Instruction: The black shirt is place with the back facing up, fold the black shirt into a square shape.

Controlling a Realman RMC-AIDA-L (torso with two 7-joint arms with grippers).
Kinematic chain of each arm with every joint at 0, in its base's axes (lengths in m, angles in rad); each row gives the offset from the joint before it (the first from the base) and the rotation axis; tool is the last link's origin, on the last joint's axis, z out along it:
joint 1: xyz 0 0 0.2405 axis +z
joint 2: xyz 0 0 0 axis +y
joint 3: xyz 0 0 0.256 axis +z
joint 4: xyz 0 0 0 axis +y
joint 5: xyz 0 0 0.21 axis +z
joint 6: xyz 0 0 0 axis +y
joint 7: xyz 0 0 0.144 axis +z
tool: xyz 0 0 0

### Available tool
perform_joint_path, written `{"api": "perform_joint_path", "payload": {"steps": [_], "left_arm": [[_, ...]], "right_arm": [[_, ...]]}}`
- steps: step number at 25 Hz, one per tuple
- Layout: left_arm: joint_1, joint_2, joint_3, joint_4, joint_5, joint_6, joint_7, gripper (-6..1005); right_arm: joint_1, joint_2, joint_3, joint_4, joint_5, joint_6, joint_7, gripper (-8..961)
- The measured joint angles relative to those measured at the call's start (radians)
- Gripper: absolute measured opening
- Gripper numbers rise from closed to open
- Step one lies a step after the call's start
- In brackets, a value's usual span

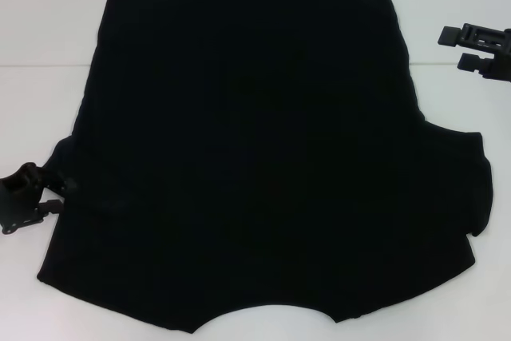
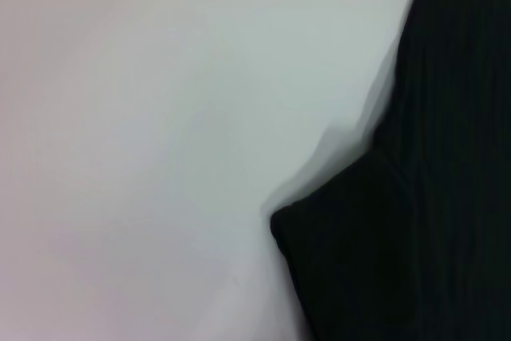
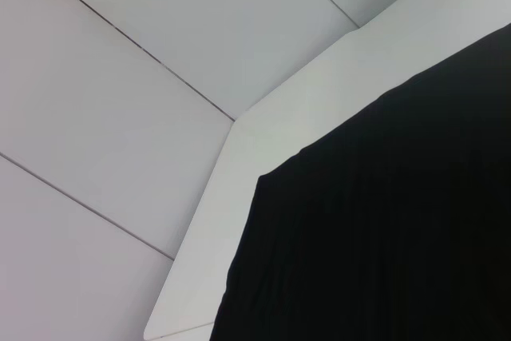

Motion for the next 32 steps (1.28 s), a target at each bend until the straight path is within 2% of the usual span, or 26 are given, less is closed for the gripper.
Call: {"api": "perform_joint_path", "payload": {"steps": [32], "left_arm": [[-0.038, 0.007, 0.005, -0.06, -0.018, -0.101, 0.011, 407]], "right_arm": [[-0.001, -0.002, 0.002, 0.0, 0.0, -0.001, 0.005, 845]]}}
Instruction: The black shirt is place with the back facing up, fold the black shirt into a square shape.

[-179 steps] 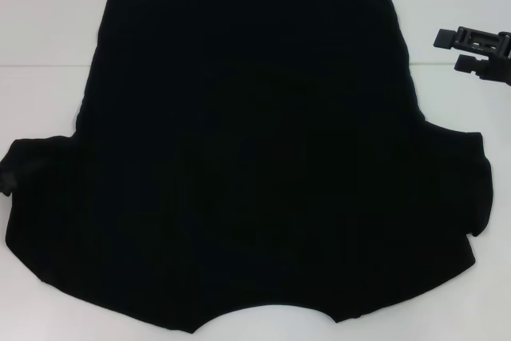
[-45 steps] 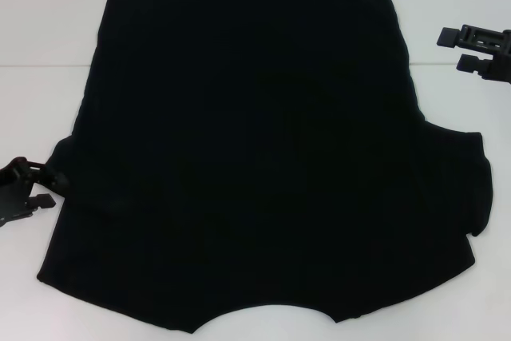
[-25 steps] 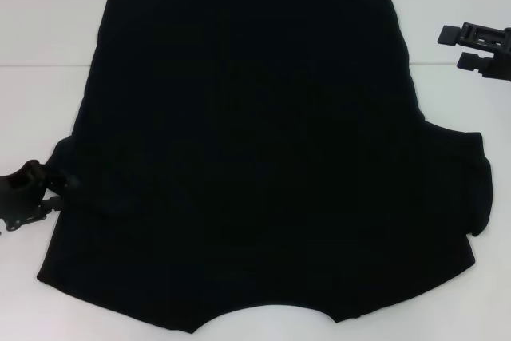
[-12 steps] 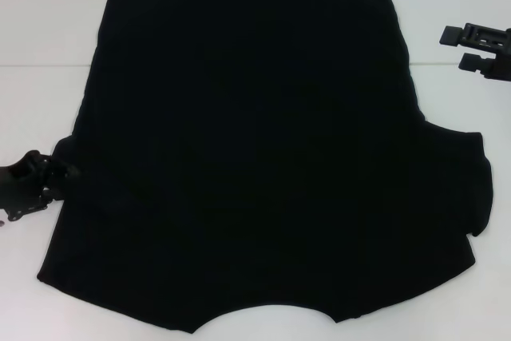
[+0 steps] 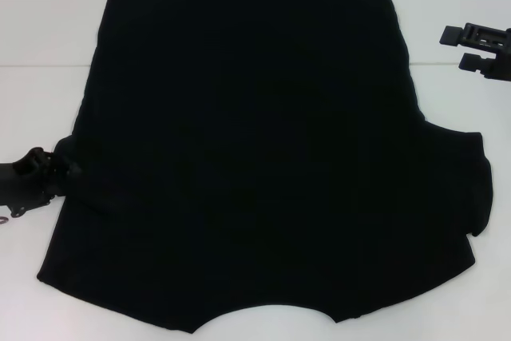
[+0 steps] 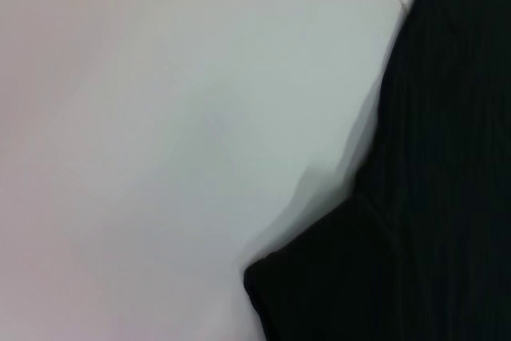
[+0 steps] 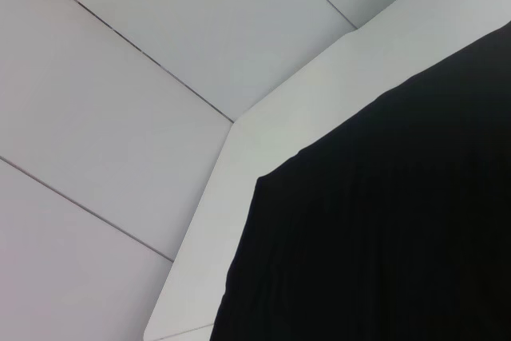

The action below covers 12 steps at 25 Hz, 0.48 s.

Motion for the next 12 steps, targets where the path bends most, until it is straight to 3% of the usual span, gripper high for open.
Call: {"api": "perform_joint_path", "payload": {"steps": [6, 12], "left_arm": [[-0.007, 0.001, 0.005, -0.002, 0.008, 0.0, 0.026, 353], [-0.007, 0.001, 0.006, -0.002, 0.007, -0.001, 0.033, 162]], "right_arm": [[-0.001, 0.0, 0.0, 0.0, 0.0, 0.0, 0.001, 844], [-0.004, 0.0, 0.001, 0.0, 0.0, 0.0, 0.001, 843]]}}
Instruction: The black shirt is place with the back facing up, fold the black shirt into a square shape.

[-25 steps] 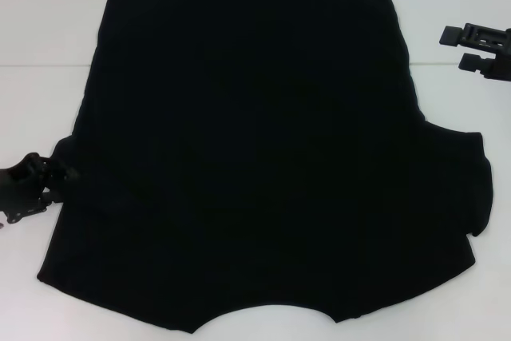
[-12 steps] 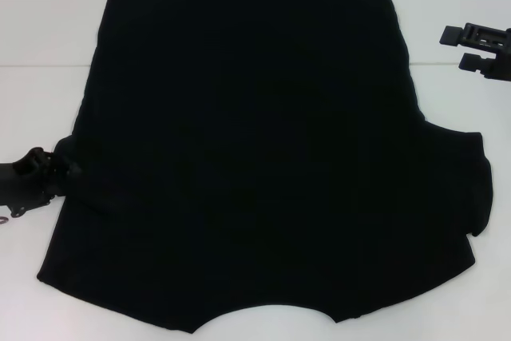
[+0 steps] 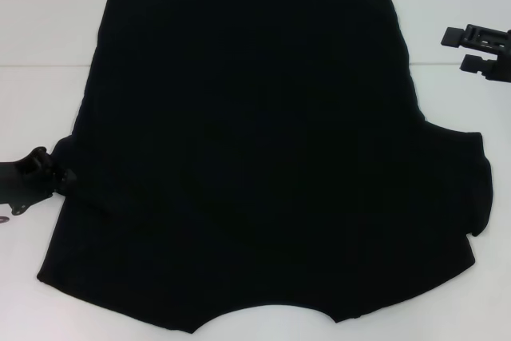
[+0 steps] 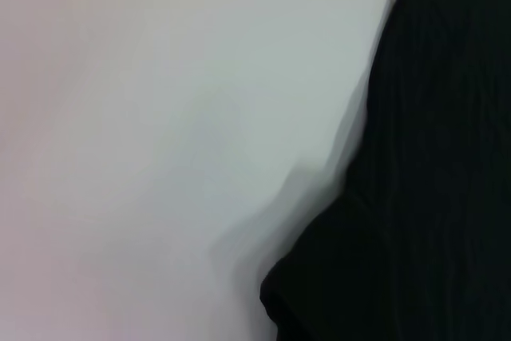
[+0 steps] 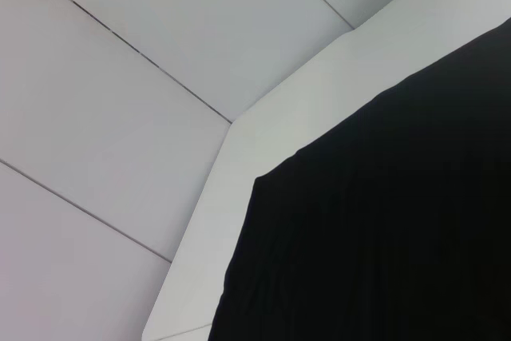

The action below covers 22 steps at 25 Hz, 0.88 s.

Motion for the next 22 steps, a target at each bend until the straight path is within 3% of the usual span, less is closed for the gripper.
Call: {"api": "perform_joint_path", "payload": {"steps": [5, 12, 22], "left_arm": [[-0.003, -0.001, 0.001, 0.0, -0.007, 0.003, 0.017, 55], [-0.012, -0.007, 0.002, 0.0, -0.061, 0.03, 0.064, 57], [-0.098, -0.021, 0.019, -0.013, -0.07, 0.049, 0.073, 60]], "right_arm": [[-0.001, -0.001, 0.001, 0.0, 0.0, 0.0, 0.0, 841], [0.0, -0.001, 0.002, 0.0, 0.0, 0.0, 0.001, 840], [0.001, -0.001, 0.002, 0.002, 0.0, 0.0, 0.002, 837]]}}
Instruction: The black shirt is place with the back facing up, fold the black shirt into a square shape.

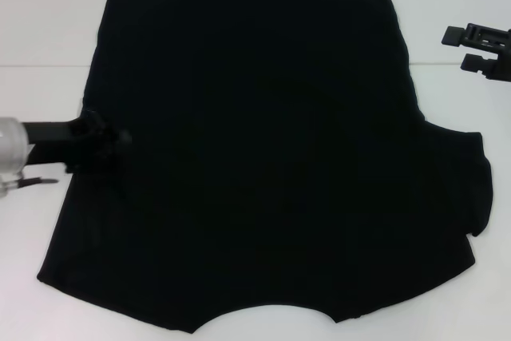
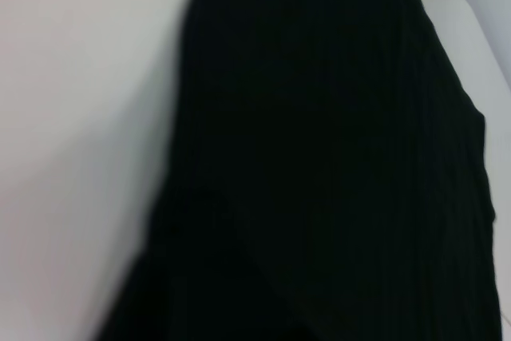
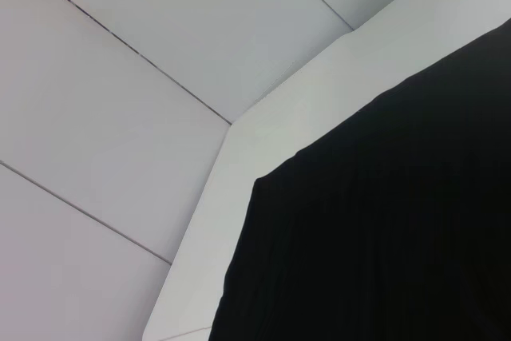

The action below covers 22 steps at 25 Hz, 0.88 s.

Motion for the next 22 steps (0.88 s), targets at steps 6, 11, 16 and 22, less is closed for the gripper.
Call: {"api": "perform_joint_path", "payload": {"steps": [6, 11, 16, 22], "left_arm": [[-0.05, -0.001, 0.04, -0.051, 0.0, -0.063, -0.009, 61], [-0.077, -0.013, 0.042, -0.073, 0.0, -0.106, -0.008, 63], [-0.089, -0.013, 0.044, -0.087, 0.002, -0.121, -0.002, 64], [-0.027, 0.024, 0.041, -0.013, 0.003, -0.02, -0.002, 66]], "right_arm": [[-0.001, 0.0, 0.0, 0.0, 0.0, 0.0, 0.0, 836], [-0.001, 0.0, 0.004, 0.0, 0.0, 0.0, 0.0, 835], [-0.001, 0.0, 0.005, 0.0, 0.0, -0.001, 0.0, 834], [-0.002, 0.0, 0.005, 0.0, 0.0, -0.001, 0.0, 832]]}}
